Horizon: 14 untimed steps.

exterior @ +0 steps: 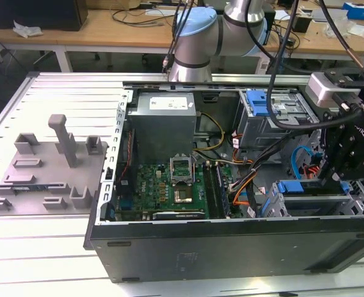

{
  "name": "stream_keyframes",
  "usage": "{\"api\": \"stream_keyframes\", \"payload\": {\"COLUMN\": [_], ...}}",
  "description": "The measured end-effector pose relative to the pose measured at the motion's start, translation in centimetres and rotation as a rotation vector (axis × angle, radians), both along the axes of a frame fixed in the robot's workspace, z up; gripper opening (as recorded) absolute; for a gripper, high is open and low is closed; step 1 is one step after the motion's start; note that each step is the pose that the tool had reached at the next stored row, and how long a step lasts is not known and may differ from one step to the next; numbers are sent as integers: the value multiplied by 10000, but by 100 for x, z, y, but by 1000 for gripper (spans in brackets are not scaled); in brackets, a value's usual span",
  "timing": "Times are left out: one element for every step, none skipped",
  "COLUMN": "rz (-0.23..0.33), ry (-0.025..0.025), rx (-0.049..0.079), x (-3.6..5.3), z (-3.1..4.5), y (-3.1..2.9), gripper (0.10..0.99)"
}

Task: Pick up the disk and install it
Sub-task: 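Insert the first disk wire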

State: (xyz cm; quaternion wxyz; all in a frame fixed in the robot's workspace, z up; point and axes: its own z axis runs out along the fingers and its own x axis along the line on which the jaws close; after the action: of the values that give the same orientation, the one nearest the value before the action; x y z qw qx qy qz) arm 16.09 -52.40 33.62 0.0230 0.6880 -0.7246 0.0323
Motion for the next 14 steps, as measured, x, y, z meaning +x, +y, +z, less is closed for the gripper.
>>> {"api": "stream_keyframes", "payload": {"rz": [0, 0, 1, 0, 1, 0, 0, 1, 1, 1, 1, 0, 1, 1], "ry": [0, 0, 0, -1, -1, -1, -1, -1, -1, -1, -1, 0, 0, 0], "rx": [-3, -8, -5, -6, -7, -6, -6, -7, -7, -6, -8, -7, -7, -6], "x": [0, 0, 0, 0, 0, 0, 0, 0, 1, 0, 1, 0, 0, 0], "z": [10, 25, 43, 79, 110, 146, 197, 233, 280, 319, 419, 457, 488, 504], "y": [0, 0, 0, 0, 0, 0, 0, 0, 0, 0, 0, 0, 0, 0], "gripper": [239, 239, 239, 239, 239, 239, 239, 239, 239, 239, 239, 239, 239, 239]}}
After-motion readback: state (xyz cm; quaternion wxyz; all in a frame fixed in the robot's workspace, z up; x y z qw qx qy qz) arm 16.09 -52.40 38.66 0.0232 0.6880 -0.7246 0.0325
